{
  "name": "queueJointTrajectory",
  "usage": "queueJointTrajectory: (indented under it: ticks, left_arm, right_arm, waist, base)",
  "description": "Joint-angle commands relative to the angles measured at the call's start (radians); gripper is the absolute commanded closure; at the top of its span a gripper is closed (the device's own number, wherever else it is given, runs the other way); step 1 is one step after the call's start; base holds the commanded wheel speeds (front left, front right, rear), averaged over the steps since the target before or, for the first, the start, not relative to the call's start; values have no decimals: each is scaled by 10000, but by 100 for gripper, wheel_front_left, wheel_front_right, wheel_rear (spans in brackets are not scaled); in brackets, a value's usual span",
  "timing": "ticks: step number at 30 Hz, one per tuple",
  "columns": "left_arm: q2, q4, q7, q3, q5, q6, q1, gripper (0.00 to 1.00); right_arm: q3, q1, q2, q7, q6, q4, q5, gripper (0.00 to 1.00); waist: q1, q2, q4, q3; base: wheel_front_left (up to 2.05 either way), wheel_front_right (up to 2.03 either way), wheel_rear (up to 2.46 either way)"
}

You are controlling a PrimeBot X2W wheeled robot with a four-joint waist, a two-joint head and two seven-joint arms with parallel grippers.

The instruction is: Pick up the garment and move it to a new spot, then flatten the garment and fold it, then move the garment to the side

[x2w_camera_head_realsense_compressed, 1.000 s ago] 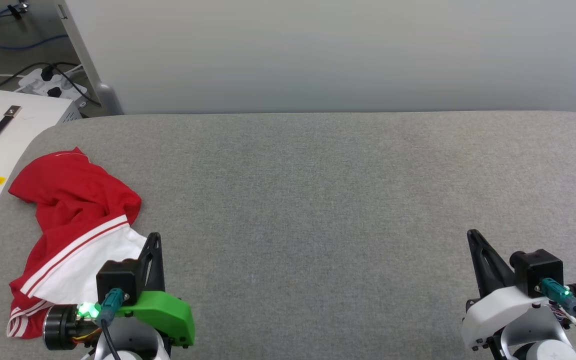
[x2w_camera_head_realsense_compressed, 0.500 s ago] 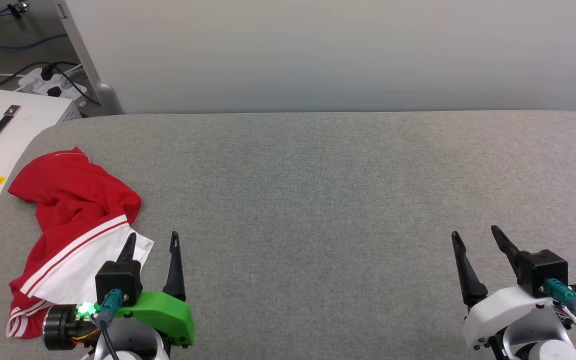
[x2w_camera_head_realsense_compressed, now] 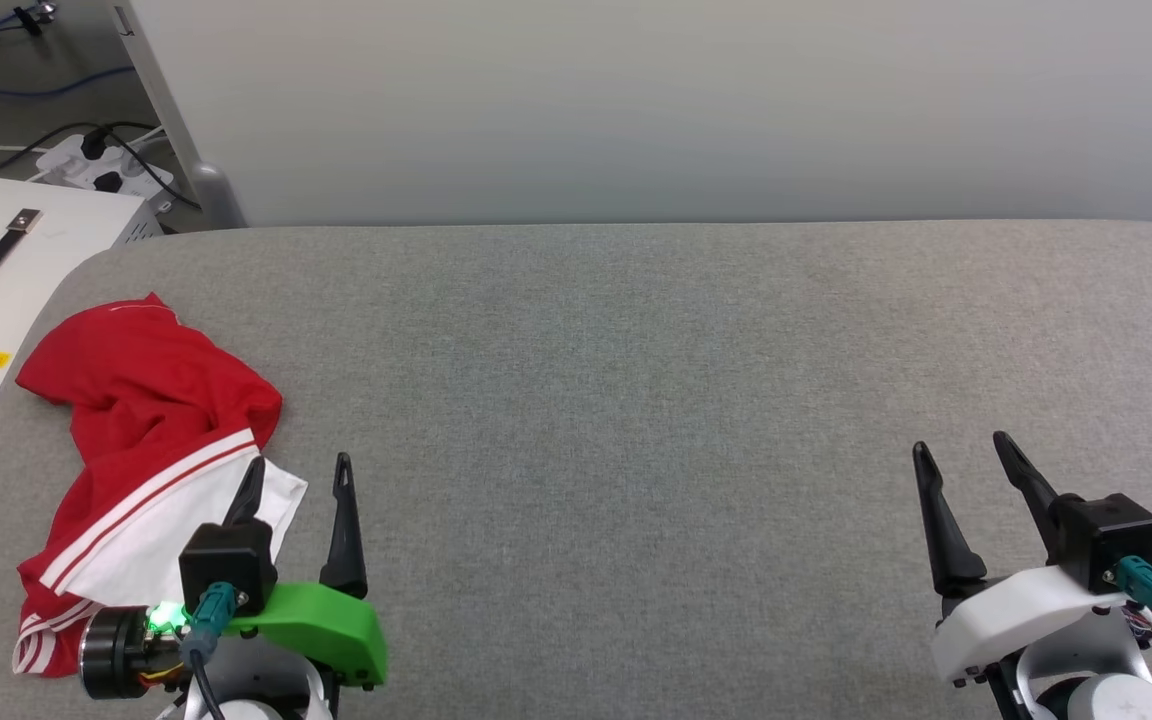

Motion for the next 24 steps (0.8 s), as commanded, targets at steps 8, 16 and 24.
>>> queueJointTrajectory:
  ticks: [8, 16, 24]
  left_arm:
    - [-12, -124, -250, 7, -139, 130, 40, 0]
    - [-15, -128, -415, 6, -216, 158, 101, 0]
    - [-18, -107, -580, 28, -275, 177, 146, 0]
  right_arm:
    - [-54, -84, 3, -270, -2, -276, 349, 0]
    - [1, -27, 3, -433, -3, -386, 490, 0]
    - [115, 31, 4, -595, -4, -432, 358, 0]
  waist:
    - [0, 0, -18, -5]
    - [0, 0, -34, -8]
    - [0, 0, -31, -9]
  base:
    - [0, 0, 0]
    - [0, 0, 0]
    - [0, 0, 0]
